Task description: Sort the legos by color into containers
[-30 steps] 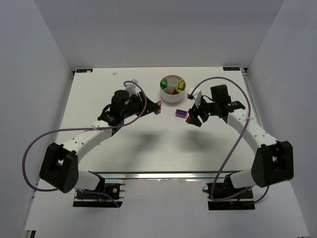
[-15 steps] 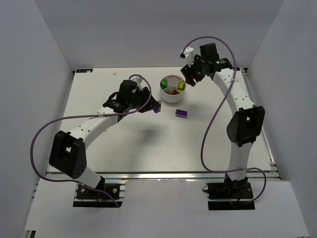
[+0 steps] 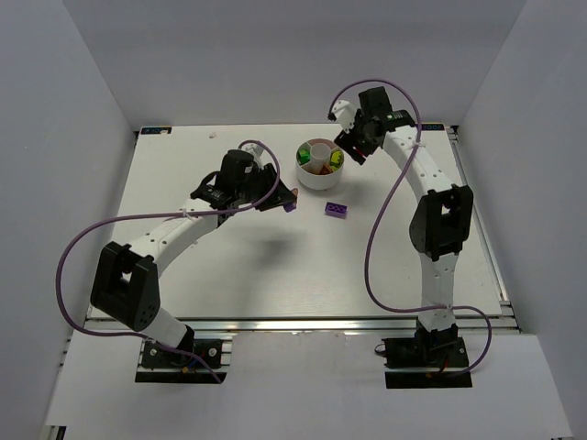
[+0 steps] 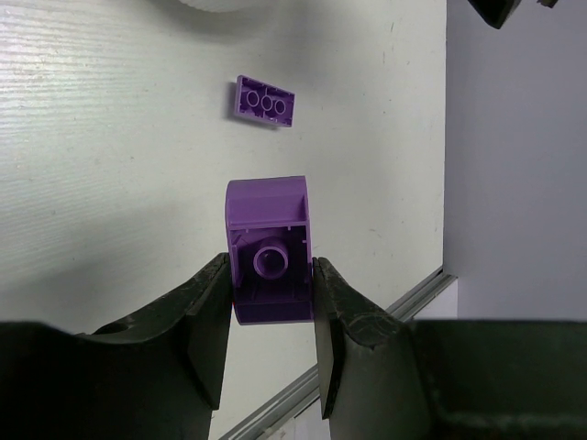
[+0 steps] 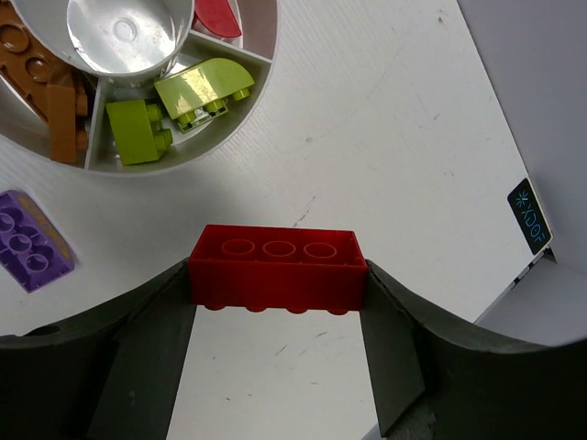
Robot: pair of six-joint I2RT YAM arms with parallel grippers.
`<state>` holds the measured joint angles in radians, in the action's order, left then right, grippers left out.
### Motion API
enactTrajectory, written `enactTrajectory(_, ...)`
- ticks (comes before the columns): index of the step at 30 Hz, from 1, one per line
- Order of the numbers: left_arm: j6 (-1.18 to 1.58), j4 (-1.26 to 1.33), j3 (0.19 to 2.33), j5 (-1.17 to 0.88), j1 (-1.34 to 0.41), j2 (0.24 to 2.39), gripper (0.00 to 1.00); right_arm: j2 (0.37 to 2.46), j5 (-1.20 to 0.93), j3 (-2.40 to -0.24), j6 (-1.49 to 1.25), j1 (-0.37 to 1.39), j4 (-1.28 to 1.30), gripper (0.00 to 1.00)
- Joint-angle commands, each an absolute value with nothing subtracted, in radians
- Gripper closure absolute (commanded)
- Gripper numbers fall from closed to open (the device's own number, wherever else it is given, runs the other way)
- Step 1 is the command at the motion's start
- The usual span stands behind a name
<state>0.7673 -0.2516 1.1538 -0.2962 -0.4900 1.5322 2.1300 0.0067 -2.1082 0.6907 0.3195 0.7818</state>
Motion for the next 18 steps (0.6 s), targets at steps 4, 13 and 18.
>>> enactTrajectory(4, 0.779, -0.226, 1.108, -0.291, -0.486, 1.468, 0.96, 2.151, 0.034, -2.149, 0.732, 0.324, 0.781, 1.00)
enactTrajectory(13, 0.781, -0.219, 1.071, -0.290, -0.486, 1.439, 0.96, 2.145, 0.017, -2.135, 0.718, 0.327, 0.776, 1.00)
enactTrajectory(18, 0.785, -0.213, 1.060, -0.290, -0.486, 1.433, 0.96, 2.134, 0.011, -2.126, 0.718, 0.327, 0.770, 1.00)
